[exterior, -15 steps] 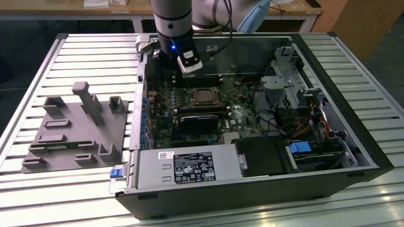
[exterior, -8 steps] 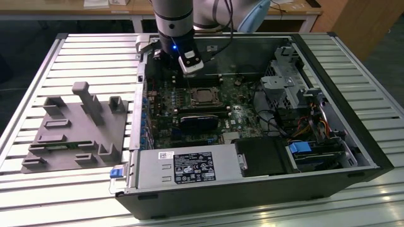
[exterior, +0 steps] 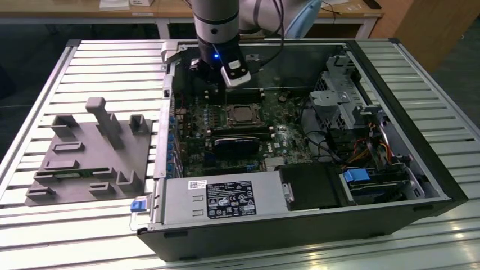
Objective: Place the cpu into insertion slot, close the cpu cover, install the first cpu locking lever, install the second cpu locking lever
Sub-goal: 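Install the first cpu locking lever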
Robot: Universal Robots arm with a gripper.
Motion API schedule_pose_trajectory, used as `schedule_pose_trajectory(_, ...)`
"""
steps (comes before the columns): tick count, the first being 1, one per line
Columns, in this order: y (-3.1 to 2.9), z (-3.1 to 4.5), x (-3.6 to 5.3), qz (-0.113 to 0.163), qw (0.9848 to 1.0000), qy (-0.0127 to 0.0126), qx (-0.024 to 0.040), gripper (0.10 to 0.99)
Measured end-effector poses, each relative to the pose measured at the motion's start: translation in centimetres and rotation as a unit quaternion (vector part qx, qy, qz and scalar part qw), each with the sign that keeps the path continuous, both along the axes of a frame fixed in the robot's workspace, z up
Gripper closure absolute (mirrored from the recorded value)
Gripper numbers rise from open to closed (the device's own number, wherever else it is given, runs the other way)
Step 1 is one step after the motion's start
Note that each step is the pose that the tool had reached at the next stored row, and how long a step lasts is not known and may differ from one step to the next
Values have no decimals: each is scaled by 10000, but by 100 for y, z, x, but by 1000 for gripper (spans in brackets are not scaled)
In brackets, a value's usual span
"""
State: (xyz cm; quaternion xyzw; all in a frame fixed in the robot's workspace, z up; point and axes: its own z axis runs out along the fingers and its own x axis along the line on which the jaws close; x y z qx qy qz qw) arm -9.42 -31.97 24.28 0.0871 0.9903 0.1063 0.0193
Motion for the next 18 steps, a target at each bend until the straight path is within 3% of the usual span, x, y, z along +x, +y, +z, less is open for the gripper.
schedule_pose_trajectory(6,0,-1,199,0,10000,12,0,984)
schedule_pose_trajectory(10,0,-4,249,0,10000,12,-1,984)
schedule_pose_trajectory(12,0,-15,251,0,10000,-7,-2,984)
schedule_pose_trajectory(14,-1,-25,251,2,10000,-70,-4,984)
schedule_pose_trajectory(15,0,-29,252,2,9999,-115,-4,984)
schedule_pose_trajectory(18,0,-37,252,2,9996,-279,-4,984)
